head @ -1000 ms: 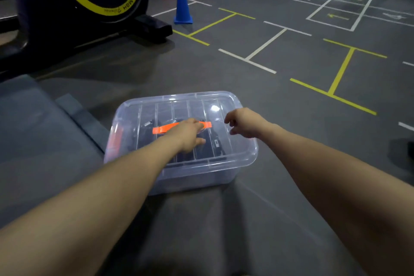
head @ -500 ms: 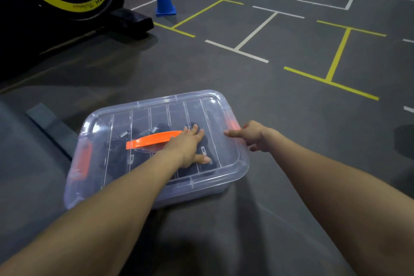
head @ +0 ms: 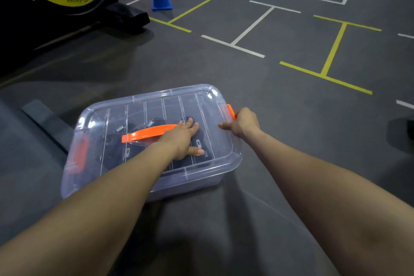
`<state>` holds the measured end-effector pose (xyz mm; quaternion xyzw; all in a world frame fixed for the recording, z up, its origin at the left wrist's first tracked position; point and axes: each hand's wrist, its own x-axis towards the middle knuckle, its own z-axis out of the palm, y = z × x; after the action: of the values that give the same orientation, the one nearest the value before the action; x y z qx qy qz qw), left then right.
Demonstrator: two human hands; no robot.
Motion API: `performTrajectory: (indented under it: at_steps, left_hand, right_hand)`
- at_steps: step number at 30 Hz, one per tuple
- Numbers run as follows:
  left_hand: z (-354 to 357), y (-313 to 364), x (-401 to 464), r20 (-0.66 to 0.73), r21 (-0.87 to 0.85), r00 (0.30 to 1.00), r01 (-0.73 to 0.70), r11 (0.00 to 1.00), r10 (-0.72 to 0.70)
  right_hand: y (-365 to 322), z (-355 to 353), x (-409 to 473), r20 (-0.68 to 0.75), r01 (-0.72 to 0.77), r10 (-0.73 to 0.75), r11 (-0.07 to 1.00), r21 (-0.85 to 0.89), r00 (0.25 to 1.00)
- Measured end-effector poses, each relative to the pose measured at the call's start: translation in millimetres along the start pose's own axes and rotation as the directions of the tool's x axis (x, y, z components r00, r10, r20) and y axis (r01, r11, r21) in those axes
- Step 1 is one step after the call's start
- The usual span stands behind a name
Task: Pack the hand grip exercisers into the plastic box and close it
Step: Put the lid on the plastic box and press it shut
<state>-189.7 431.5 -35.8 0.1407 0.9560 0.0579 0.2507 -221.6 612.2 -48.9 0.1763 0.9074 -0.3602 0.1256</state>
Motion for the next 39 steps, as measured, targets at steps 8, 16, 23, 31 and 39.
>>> performTrajectory:
  at_steps: [8, 16, 23, 31, 39]
  left_hand:
    - [0, -2, 0, -0.007, -0.003, 1.0, -0.009, 1.0, 0.009]
    - [3, -15, -10, -0.097, -0.093, 0.994, -0.056, 0.994, 0.047]
    - [-3, -106, -72, -0.332, -0.26, 0.911, 0.162, 0.952, -0.246]
    - [21, -195, -136, -0.216, -0.421, 0.791, 0.453, 0.786, -0.572]
    - [32, -206, -127, -0.011, -0.703, 0.836, 0.384, 0.599, -0.549]
  right_hand:
    - [-6, 6, -5, -0.12, 0.019, -0.028, 0.997, -0.073, 0.992]
    - [-39, 10, -25, -0.075, 0.371, -0.397, 0.899, -0.231, 0.915]
    - [-113, 74, -71, 0.21, 0.574, -0.542, 0.807, -0.139, 0.814]
    - [-165, 166, -118, 0.5, 0.724, -0.585, 0.676, -0.135, 0.639]
    - [-165, 195, -113, 0.547, 0.73, -0.531, 0.638, -0.245, 0.648]
